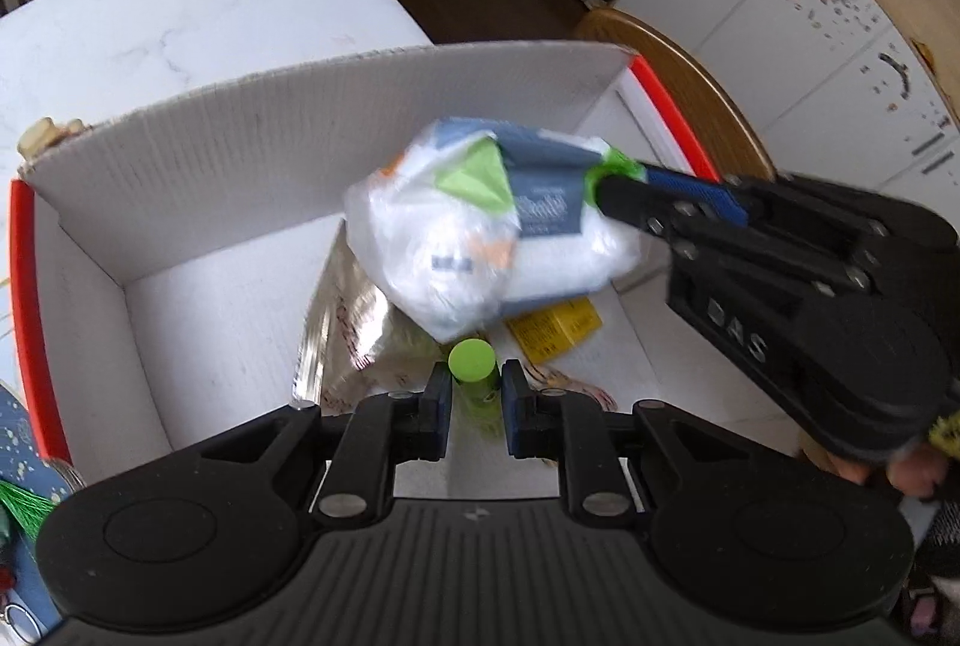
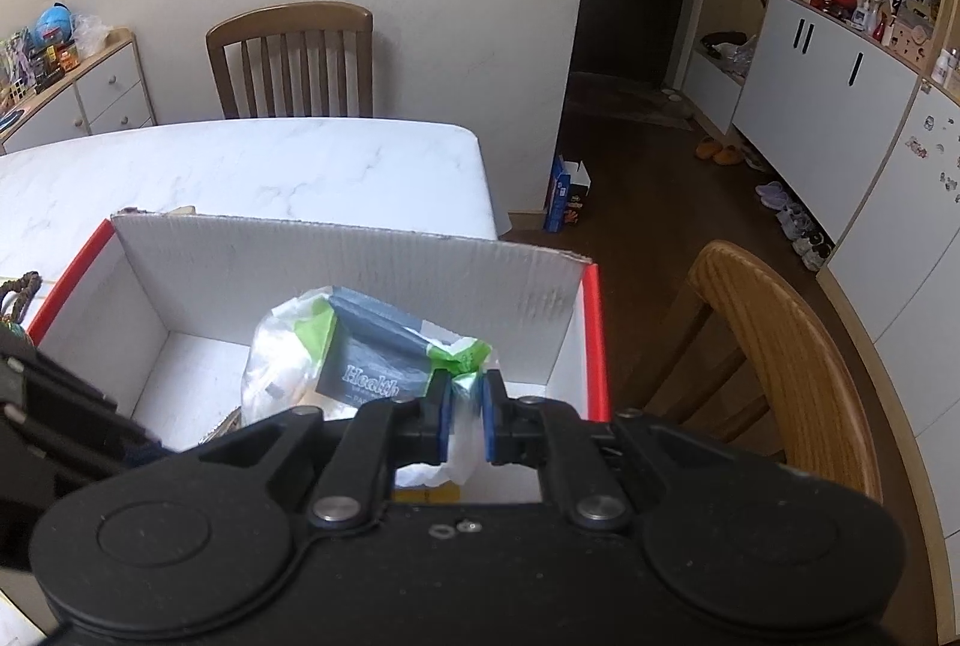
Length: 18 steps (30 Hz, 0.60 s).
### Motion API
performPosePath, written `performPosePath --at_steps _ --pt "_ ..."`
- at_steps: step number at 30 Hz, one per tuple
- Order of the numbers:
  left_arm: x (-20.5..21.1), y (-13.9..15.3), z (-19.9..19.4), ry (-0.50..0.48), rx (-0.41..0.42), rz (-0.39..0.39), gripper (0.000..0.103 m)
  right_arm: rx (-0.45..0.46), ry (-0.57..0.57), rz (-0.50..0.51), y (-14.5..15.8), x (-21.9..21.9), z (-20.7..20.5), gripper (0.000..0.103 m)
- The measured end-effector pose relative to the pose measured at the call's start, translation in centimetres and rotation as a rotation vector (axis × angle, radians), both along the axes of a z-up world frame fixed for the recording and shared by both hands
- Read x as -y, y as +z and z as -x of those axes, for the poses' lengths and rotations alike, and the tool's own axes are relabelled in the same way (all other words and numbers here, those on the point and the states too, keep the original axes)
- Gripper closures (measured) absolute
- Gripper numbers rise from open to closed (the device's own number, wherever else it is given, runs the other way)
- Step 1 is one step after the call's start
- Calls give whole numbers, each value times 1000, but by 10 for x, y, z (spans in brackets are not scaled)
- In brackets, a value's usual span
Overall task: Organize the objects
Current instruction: 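Open both grippers to drop the green tube and wipes pack in the box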
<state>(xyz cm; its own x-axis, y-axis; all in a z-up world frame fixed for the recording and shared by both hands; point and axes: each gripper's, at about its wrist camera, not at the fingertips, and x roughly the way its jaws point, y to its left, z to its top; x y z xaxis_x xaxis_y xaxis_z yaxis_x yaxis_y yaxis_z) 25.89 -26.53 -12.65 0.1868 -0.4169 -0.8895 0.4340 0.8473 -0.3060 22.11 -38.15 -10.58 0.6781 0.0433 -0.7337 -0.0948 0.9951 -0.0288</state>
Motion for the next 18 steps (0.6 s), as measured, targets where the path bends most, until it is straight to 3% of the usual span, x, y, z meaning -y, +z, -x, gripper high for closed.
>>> performPosePath --at_steps 5,8,12,15,18 --pt "-3 -7 -10 54 -29 -18 85 -12 7 -25 1 4 2 94" --pt "-7 -12 -13 81 -51 -14 79 -20 15 -35 2 5 5 91" --pt "-12 -13 -13 99 -61 1 68 -25 32 -53 4 7 11 88" --pt "-14 -12 -10 110 -47 2 46 -32 38 -64 7 9 15 87" --pt "-17 -7 -7 109 -23 2 44 -39 40 -90 10 12 18 86"
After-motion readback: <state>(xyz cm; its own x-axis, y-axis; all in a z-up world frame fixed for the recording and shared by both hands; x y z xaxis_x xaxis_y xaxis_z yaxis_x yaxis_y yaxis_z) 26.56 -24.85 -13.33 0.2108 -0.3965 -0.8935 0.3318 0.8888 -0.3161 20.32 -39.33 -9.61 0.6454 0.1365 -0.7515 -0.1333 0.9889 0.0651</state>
